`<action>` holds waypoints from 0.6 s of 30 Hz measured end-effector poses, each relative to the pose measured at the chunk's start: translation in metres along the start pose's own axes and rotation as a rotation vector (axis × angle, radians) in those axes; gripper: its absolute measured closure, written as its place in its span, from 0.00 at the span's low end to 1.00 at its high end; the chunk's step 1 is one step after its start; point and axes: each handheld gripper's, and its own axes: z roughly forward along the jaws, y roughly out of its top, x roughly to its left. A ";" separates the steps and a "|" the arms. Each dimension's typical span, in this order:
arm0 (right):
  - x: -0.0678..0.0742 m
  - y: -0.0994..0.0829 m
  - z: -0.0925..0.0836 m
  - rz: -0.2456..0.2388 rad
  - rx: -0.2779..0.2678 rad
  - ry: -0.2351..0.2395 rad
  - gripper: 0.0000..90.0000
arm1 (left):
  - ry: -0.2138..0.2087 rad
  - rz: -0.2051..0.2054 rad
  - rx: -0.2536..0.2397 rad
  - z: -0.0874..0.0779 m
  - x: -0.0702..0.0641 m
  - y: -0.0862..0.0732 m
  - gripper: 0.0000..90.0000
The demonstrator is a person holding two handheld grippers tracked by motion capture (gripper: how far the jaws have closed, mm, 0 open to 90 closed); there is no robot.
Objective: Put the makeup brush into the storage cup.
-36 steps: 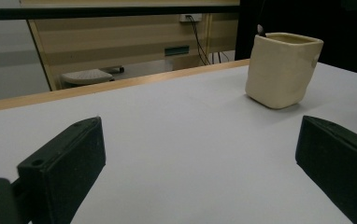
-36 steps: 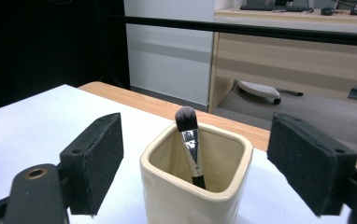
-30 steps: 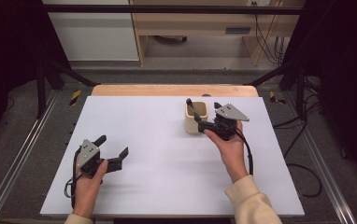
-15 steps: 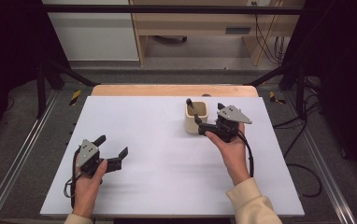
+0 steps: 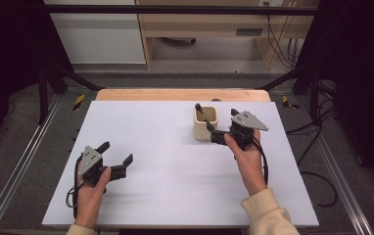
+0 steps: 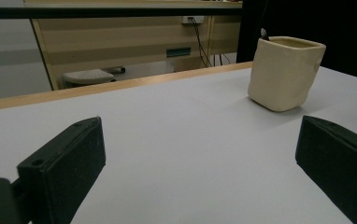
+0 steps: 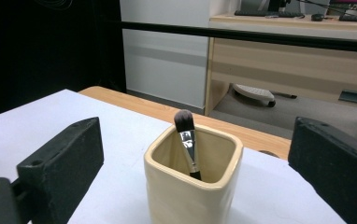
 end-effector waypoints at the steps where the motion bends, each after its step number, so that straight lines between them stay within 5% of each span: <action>1: -0.001 0.000 -0.002 -0.002 0.000 0.003 0.06 | 0.001 -0.003 -0.002 0.000 0.000 0.000 0.01; 10: -0.012 -0.003 -0.019 -0.023 -0.019 0.063 0.09 | -0.002 -0.008 -0.004 -0.004 0.006 0.001 0.01; 18: -0.025 -0.012 -0.038 -0.042 -0.019 0.069 0.07 | -0.020 0.000 0.003 -0.008 0.011 0.000 0.02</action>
